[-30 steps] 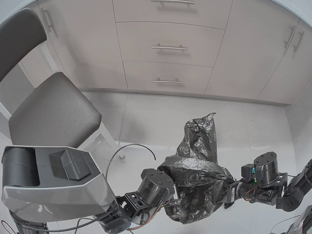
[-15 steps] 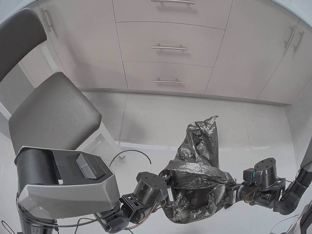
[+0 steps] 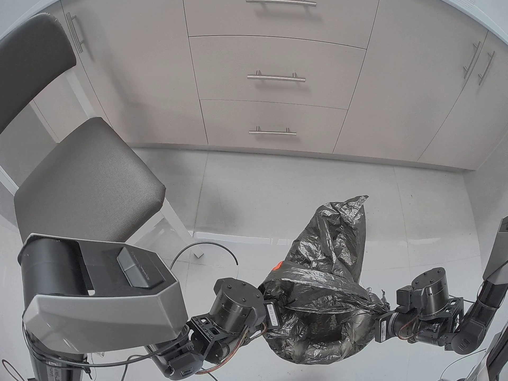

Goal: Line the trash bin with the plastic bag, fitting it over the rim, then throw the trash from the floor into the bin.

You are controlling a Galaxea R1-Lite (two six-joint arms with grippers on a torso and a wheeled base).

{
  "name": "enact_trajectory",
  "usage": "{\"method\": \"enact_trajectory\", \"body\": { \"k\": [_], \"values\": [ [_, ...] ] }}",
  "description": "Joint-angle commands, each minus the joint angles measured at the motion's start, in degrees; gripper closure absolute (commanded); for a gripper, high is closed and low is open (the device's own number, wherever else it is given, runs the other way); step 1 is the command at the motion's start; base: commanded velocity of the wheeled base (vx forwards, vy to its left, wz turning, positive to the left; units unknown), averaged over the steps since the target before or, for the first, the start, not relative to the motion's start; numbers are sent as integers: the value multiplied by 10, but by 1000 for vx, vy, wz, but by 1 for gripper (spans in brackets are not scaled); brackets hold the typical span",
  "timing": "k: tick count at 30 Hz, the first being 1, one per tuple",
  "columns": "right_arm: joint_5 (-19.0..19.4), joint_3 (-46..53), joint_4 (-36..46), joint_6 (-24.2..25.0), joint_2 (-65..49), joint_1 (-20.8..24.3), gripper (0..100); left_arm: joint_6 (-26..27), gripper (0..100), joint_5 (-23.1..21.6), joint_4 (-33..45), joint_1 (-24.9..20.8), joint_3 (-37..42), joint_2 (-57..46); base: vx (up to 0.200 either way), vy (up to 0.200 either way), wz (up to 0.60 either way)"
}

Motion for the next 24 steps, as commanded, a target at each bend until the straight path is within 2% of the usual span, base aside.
{"method": "enact_trajectory", "body": {
  "k": [1, 3, 7, 9, 10, 12, 13, 19, 24],
  "values": [
    [-9, -2, -8, 0, 22, -2, 100, -1, 100, 0, 0, 0, -1, 8, 0, 0, 0],
    [-15, 0, -20, 0, 33, -2, 100, -1, 100, 0, 0, -2, 0, 10, 0, 0, 0],
    [-31, 8, -101, -1, 79, -2, 100, -1, 100, 0, -11, -8, 1, 12, 0, 0, 0],
    [-32, 8, -107, -1, 82, -2, 100, -1, 100, 0, -13, -8, 1, 12, 0, 0, 0],
    [-35, 17, -149, -2, 107, -2, 100, -1, 100, 0, -19, -8, 1, 15, 0, 0, 0],
    [-35, 26, -173, -3, 124, -2, 100, -2, 100, 0, -19, -8, 1, 15, 0, 0, 0],
    [-35, 32, -184, -3, 132, -2, 0, -2, 100, 0, -20, -8, 1, 15, 0, 0, 0],
    [-36, 38, -202, -2, 142, -7, 0, -5, 100, 0, -20, -8, 2, 13, 0, 0, 0],
    [-34, 38, -193, -7, 88, -1, 0, -10, 100, 0, -20, -9, 2, 14, 0, 0, 0]
  ]
}}
